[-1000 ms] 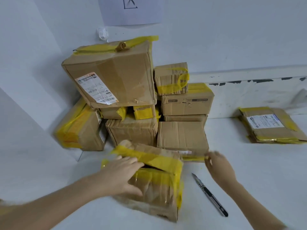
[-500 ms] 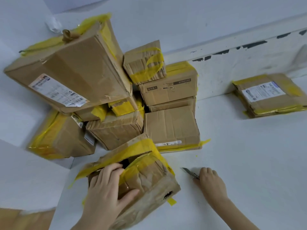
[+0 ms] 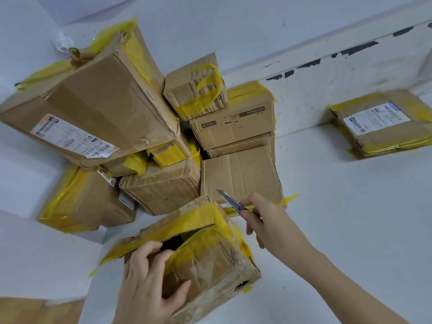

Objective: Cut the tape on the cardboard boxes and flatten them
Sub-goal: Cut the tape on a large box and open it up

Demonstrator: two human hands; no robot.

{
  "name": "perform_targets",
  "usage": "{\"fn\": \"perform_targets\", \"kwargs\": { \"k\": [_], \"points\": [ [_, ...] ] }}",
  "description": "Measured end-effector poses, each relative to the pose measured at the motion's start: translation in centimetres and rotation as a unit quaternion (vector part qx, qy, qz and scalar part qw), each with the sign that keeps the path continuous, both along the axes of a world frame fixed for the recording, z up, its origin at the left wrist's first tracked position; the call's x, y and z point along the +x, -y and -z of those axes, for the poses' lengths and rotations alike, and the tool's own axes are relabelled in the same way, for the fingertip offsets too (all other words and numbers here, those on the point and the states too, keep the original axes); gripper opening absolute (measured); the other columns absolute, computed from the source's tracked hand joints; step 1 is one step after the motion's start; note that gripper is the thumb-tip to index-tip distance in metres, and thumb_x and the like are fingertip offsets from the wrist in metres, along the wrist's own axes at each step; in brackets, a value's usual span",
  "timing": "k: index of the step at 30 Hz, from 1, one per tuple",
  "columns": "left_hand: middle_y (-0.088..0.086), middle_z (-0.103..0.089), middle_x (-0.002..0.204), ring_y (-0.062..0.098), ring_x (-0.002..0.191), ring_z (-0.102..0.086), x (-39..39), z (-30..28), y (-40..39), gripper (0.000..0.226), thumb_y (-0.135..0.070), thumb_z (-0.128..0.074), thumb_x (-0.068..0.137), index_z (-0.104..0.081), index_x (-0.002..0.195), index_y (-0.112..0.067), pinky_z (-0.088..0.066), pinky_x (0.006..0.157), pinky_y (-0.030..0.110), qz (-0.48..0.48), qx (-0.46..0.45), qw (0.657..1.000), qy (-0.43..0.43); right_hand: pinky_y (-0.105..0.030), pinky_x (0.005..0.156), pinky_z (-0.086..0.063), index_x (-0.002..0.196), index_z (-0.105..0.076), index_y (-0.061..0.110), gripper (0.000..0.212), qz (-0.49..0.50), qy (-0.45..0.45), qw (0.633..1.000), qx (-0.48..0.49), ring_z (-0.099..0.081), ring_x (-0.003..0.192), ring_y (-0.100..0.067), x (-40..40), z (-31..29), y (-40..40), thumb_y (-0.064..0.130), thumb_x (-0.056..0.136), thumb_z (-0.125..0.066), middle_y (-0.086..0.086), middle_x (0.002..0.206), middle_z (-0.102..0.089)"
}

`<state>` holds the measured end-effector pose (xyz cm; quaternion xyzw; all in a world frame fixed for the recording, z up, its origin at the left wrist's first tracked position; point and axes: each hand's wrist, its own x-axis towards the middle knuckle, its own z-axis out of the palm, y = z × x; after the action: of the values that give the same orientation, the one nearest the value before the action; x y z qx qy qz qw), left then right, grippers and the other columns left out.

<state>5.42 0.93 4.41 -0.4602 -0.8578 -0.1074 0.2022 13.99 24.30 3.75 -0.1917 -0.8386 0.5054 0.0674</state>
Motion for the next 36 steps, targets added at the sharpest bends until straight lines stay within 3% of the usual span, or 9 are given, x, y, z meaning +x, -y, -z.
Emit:
{"fn": "perform_targets", "kwargs": {
  "k": [3,6,9,14,16,24,27,30,36],
  "points": [
    [0.014,-0.040,0.122,0.020,0.096,-0.047,0.1,-0.1,0.0,0.047,-0.051,-0.046,0.079,-0.059,0.094,-0.007,-0.049,0.079,0.047,-0.007,0.002,1.000,0.025,-0.017,0.049,-0.038,0.113,-0.054,0.022,0.019,-0.021,0.044,0.997,0.056,-0.045,0.041,-0.002,-0.8,-1.2,0.2,0.023,0.100,-0.040,-0.006,0.095,-0.064],
    [0.013,-0.041,0.130,0.021,0.098,-0.047,0.0,-0.1,0.0,0.048,-0.046,-0.051,0.067,-0.065,0.084,-0.003,-0.050,0.078,0.044,-0.014,-0.035,0.999,0.032,-0.029,0.063,-0.048,0.113,-0.053,0.015,0.020,-0.032,0.097,0.990,0.102,-0.050,0.060,-0.021,-0.8,-1.7,0.7,0.023,0.101,-0.039,-0.010,0.098,-0.064],
    [0.008,-0.043,0.129,0.021,0.099,-0.048,-0.1,-0.1,0.1,0.048,-0.046,-0.051,0.069,-0.065,0.084,-0.003,-0.047,0.082,0.039,-0.009,-0.034,0.998,0.046,-0.035,0.067,-0.051,0.108,-0.053,0.011,0.019,-0.028,0.113,0.987,0.113,-0.053,0.068,-0.027,-0.6,-1.9,0.9,0.022,0.100,-0.040,-0.012,0.094,-0.064],
    [0.008,-0.042,0.129,0.025,0.102,-0.047,-0.1,0.2,0.1,0.060,-0.055,-0.040,0.086,-0.065,0.086,-0.001,-0.039,0.083,0.034,0.000,-0.019,0.998,0.054,-0.028,0.063,-0.045,0.104,-0.056,0.011,0.017,-0.049,0.119,0.978,0.165,-0.062,0.085,-0.028,-1.0,-2.4,0.6,0.019,0.100,-0.041,-0.011,0.090,-0.065],
    [0.009,-0.042,0.129,0.026,0.102,-0.047,-0.1,0.3,0.2,0.053,-0.051,-0.047,0.079,-0.065,0.085,-0.001,-0.044,0.084,0.038,-0.005,-0.015,0.999,0.046,-0.028,0.062,-0.045,0.101,-0.057,0.011,0.017,-0.062,0.113,0.976,0.175,-0.063,0.084,-0.028,-1.2,-2.8,0.3,0.019,0.099,-0.043,-0.010,0.088,-0.067],
    [0.011,-0.044,0.127,0.026,0.104,-0.047,-0.2,0.4,0.0,0.067,-0.061,-0.028,0.090,-0.062,0.087,-0.003,-0.038,0.085,0.031,0.013,0.000,0.999,0.051,-0.031,0.067,-0.048,0.105,-0.059,0.012,0.022,-0.082,0.126,0.974,0.170,-0.059,0.074,-0.021,0.1,-2.7,0.3,0.024,0.100,-0.042,-0.009,0.088,-0.065],
    [0.012,-0.045,0.127,0.027,0.104,-0.048,-0.1,0.5,0.2,0.052,-0.057,-0.035,0.089,-0.055,0.092,-0.010,-0.047,0.084,0.037,0.015,0.009,0.999,0.050,-0.013,0.048,-0.036,0.102,-0.061,0.016,0.019,-0.101,0.108,0.982,0.117,-0.049,0.046,0.000,1.0,-2.4,-0.6,0.024,0.099,-0.045,0.002,0.071,-0.062],
    [0.011,-0.045,0.126,0.027,0.103,-0.047,-0.1,0.6,0.3,0.043,-0.058,-0.039,0.087,-0.049,0.094,-0.016,-0.045,0.085,0.036,0.025,0.014,0.998,0.051,-0.013,0.047,-0.034,0.100,-0.062,0.019,0.017,-0.105,0.090,0.986,0.096,-0.048,0.045,0.000,2.3,-2.1,-0.9,0.024,0.098,-0.046,0.011,0.059,-0.054],
    [0.012,-0.045,0.125,0.028,0.102,-0.047,0.0,0.5,0.1,0.069,-0.064,-0.026,0.090,-0.061,0.083,-0.005,-0.053,0.074,0.049,0.004,-0.007,0.999,0.047,-0.013,0.050,-0.037,0.100,-0.063,0.018,0.018,-0.104,0.087,0.987,0.088,-0.047,0.045,-0.001,2.9,-1.9,-0.9,0.023,0.098,-0.046,0.009,0.061,-0.054]
  ]
}}
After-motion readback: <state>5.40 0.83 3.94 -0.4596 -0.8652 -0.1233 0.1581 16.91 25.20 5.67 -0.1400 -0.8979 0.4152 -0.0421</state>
